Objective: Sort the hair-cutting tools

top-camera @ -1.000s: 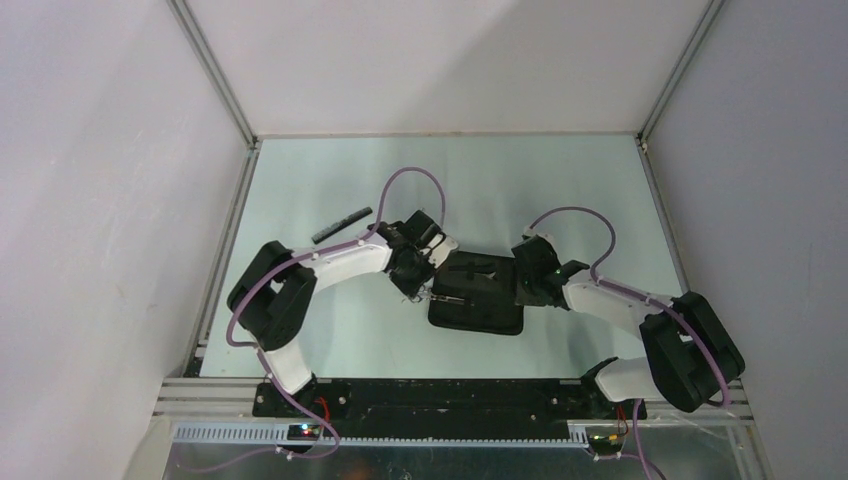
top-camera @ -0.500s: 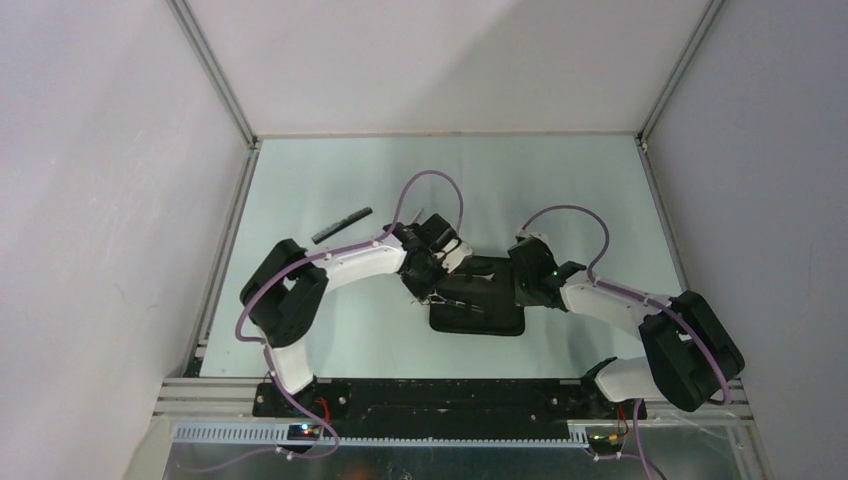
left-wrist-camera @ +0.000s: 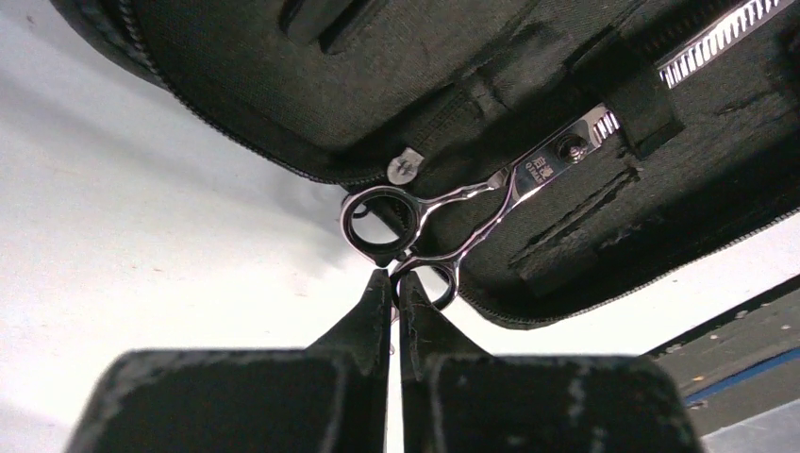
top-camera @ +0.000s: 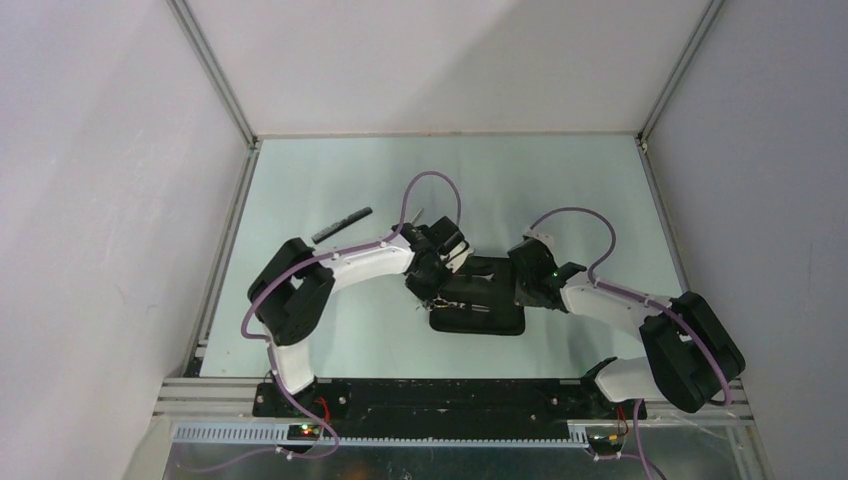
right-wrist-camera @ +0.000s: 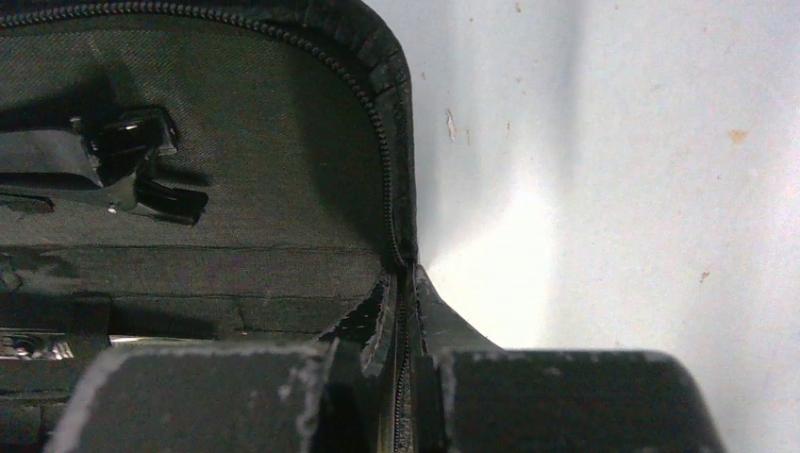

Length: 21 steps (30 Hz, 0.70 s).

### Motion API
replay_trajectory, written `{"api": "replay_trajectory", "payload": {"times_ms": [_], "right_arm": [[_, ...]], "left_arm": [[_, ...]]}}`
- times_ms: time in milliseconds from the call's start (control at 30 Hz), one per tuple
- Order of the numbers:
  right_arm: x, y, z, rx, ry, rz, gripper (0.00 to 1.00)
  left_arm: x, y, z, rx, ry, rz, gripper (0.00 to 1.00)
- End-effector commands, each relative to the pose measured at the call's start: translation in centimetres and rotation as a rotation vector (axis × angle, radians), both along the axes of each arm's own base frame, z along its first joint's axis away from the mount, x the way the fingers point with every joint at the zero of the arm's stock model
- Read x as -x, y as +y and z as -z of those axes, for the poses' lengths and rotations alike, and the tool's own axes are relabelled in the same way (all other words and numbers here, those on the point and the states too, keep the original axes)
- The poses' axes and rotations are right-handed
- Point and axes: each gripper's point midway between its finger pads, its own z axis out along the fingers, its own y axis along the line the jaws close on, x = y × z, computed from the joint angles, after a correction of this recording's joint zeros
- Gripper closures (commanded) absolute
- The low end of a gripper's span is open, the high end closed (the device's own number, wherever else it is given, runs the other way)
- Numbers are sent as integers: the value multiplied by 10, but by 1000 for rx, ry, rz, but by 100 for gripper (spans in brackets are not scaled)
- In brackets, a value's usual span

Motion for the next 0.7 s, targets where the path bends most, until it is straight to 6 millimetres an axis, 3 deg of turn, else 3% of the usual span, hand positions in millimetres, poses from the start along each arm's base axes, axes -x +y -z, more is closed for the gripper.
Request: {"api": "replay_trajectory", "payload": {"times_ms": [0,400,667], "right_arm": [[18,39,10,-202,59,19,100],[27,79,3,-293,12,-74,100],[31,79,4,-340,-4,-41,100]], "left_arm": [[-4,-39,-15,136,11,-109,100],[5,-74,-16,141,-69,-69,100],[13,-100,-15,210,-58,-73,100]]}}
